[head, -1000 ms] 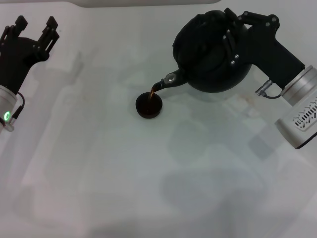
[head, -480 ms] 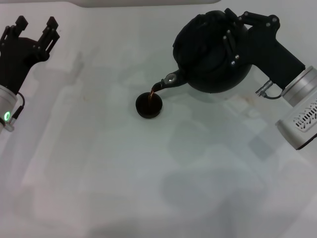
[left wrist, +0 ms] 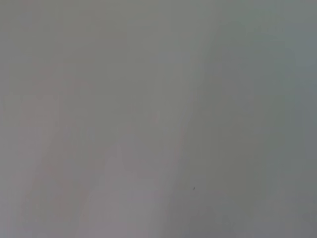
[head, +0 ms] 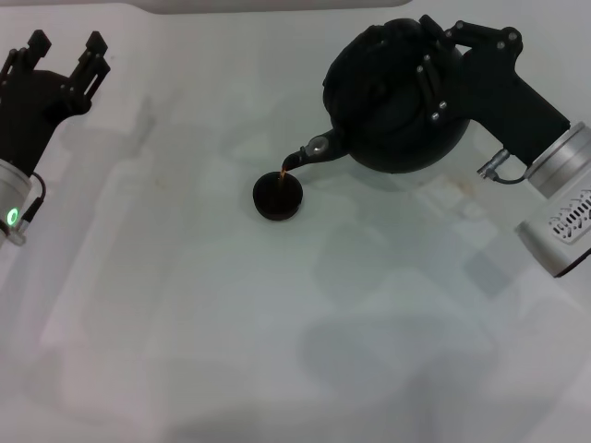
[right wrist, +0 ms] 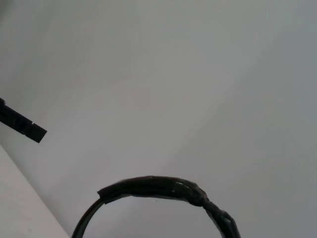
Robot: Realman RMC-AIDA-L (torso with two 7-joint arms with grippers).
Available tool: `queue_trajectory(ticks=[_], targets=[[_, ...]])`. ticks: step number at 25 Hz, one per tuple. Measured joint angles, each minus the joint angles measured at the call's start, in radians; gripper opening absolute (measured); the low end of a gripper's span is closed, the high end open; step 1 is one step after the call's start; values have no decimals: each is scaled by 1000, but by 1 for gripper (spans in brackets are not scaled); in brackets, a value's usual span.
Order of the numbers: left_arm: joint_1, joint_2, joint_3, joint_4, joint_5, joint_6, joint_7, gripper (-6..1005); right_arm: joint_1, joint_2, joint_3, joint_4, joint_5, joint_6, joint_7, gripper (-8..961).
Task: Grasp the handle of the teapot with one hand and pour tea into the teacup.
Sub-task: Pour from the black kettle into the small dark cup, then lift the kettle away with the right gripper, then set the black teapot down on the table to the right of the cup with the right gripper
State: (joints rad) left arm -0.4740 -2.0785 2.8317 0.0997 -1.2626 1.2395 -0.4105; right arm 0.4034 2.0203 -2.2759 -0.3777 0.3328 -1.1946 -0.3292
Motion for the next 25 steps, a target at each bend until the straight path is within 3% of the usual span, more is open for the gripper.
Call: queue_trajectory(ticks=[15, 25], targets=[[-3, 0, 0, 0, -19, -2, -1, 776, -12, -1, 1, 2, 21, 15, 398, 120], [0, 0, 0, 2, -26, -5, -1, 776, -41, -4, 0, 75, 186, 1, 662, 121]])
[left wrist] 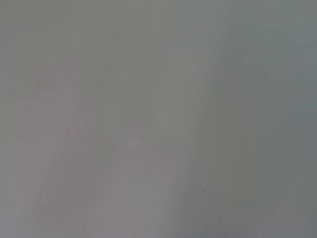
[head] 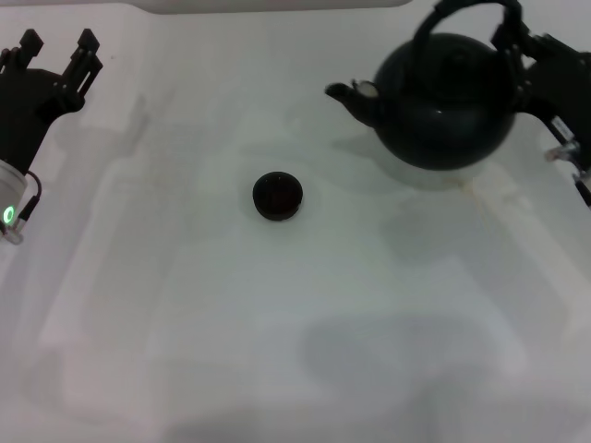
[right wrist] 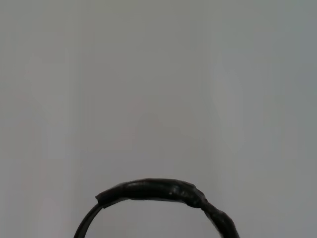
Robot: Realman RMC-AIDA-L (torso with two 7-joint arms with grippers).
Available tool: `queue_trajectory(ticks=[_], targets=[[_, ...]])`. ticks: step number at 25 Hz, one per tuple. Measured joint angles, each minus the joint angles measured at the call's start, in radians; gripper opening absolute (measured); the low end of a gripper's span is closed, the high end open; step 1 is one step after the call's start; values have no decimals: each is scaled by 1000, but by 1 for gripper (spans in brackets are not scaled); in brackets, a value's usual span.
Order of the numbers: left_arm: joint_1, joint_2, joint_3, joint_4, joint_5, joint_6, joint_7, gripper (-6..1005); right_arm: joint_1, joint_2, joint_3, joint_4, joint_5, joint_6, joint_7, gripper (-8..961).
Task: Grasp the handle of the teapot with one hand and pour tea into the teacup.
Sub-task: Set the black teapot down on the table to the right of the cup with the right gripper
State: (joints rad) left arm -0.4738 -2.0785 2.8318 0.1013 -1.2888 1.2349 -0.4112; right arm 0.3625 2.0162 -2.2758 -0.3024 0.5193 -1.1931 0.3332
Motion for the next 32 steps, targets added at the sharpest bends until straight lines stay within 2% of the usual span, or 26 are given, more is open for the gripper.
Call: queue_trajectory(ticks=[5, 12, 25, 32], targets=[[-2, 0, 0, 6, -1, 0, 0, 777, -38, -2, -7, 41, -1, -70, 27, 120], [-5, 0, 0, 9, -1, 0, 0, 777, -76, -2, -54, 66, -12, -86, 27, 120], [0, 0, 0, 9, -1, -3, 0, 776, -68, 1, -76, 68, -12, -41, 9, 121], [1, 0, 0, 9, -1, 1, 1, 777, -62, 2, -76, 62, -12, -13, -34, 157]])
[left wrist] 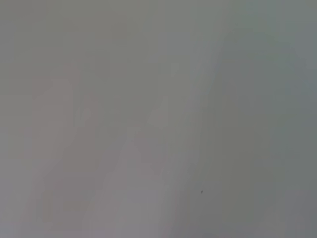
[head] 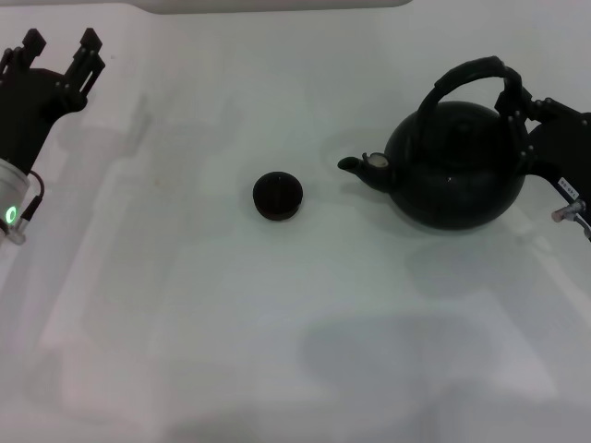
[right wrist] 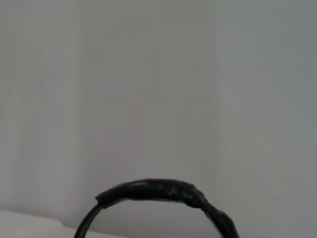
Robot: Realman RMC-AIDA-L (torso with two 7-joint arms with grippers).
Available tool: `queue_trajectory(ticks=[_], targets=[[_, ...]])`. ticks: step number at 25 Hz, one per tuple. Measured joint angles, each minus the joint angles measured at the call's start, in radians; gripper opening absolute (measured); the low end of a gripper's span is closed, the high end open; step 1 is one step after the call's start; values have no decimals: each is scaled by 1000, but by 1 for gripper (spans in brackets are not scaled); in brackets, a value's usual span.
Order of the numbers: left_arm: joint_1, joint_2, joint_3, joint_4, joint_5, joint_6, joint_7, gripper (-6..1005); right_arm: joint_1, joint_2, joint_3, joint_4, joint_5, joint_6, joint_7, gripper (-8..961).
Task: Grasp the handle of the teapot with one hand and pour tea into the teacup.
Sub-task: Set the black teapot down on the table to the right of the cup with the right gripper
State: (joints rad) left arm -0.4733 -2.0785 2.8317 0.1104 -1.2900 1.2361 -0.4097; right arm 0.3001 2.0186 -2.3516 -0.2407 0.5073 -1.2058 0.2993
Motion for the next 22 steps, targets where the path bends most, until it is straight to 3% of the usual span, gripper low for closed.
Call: queue_trajectory(ticks=[15, 20, 22], targets=[[6, 0, 0, 0, 0, 2, 0, 777, -2, -1, 2, -4, 7, 49, 7, 233], [10, 0, 0, 0, 0, 2, -1, 776, -10, -3, 0, -3, 2, 19, 73, 363], [11, 0, 0, 0, 0, 2, -1, 776, -12, -3, 1, 3, 2, 8, 111, 373]])
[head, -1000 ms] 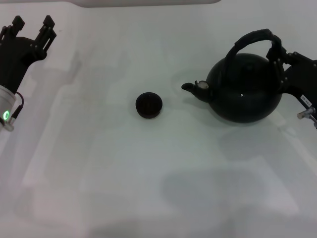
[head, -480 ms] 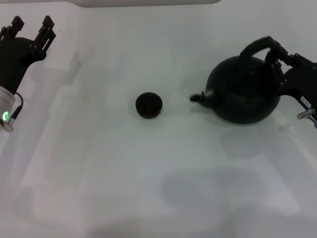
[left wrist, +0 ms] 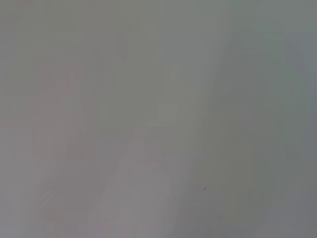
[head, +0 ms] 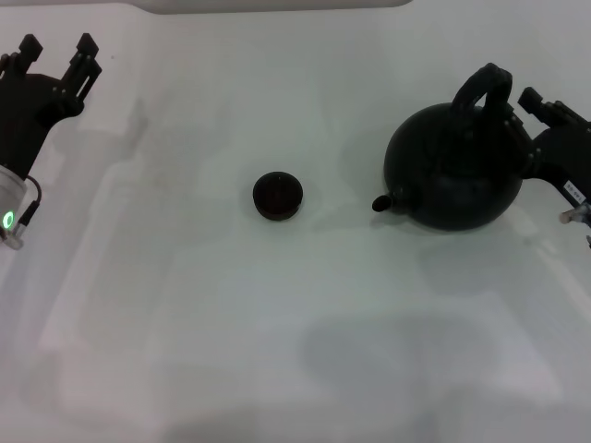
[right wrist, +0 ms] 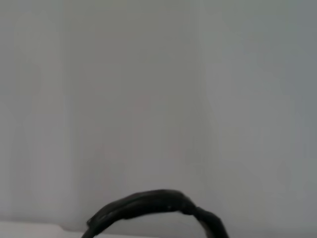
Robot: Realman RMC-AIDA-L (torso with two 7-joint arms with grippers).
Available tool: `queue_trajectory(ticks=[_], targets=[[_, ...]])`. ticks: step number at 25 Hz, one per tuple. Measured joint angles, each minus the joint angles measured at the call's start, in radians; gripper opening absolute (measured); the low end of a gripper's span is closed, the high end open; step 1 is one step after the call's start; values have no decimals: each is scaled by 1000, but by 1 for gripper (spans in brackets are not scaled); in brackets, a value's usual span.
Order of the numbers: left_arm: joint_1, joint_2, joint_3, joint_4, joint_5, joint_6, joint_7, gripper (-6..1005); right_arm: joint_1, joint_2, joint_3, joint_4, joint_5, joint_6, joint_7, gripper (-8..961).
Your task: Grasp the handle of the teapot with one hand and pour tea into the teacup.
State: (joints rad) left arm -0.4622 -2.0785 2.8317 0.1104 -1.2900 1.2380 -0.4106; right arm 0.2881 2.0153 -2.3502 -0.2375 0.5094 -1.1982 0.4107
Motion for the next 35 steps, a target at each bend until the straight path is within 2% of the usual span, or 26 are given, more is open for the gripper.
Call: queue_trajectory(ticks=[3, 12, 17, 22, 28, 35], targets=[[0, 0, 0, 0, 0, 1, 0, 776, -10, -1, 9, 3, 7, -15, 54, 389], [1, 0, 0, 0, 0, 2, 3, 776, -50, -1, 60, 52, 15, -132, 57, 598], [0, 0, 0, -1, 3, 2, 5, 777, -80, 1, 114, 66, 23, -160, 43, 761], [0, 0, 0, -6, 6, 1, 6, 776, -93, 3, 117, 69, 37, -181, 11, 760], [1, -1, 0, -3, 5, -5, 7, 775, -110, 7, 114, 49, 38, -202, -228, 760], [10, -2, 3, 0, 7, -7, 8, 776, -108, 10, 115, 31, 44, -204, -252, 760]])
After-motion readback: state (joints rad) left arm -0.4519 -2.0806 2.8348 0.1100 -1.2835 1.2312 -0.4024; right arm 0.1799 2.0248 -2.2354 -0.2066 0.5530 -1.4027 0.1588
